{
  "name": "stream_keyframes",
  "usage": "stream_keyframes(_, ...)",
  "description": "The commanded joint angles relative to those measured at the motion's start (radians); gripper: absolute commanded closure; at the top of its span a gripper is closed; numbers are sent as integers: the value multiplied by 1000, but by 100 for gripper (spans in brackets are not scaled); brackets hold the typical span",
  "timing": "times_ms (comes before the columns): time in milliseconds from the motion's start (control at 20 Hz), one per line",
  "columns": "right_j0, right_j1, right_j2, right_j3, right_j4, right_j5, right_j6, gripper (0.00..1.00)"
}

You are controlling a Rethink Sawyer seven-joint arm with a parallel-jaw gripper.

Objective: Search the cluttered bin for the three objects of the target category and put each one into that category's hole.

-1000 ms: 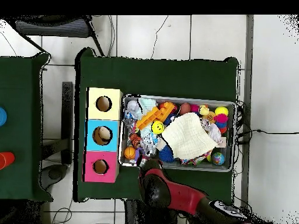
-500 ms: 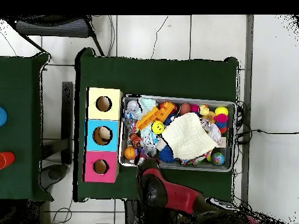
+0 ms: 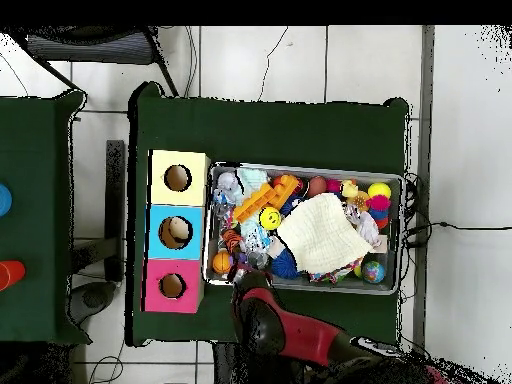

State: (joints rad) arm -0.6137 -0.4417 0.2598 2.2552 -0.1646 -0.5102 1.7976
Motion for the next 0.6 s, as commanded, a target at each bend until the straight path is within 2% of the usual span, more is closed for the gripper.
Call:
stream_keyframes(50, -44, 15, 109, -63, -8, 0, 257, 0)
stream_keyframes(250, -91, -35, 142, -27, -3, 74, 242, 0)
stream_keyframes(450, -120, -28, 162, -32, 18, 107, 238, 0)
stream_keyframes(600, -149, -55, 173, -17, 34, 122, 247, 0)
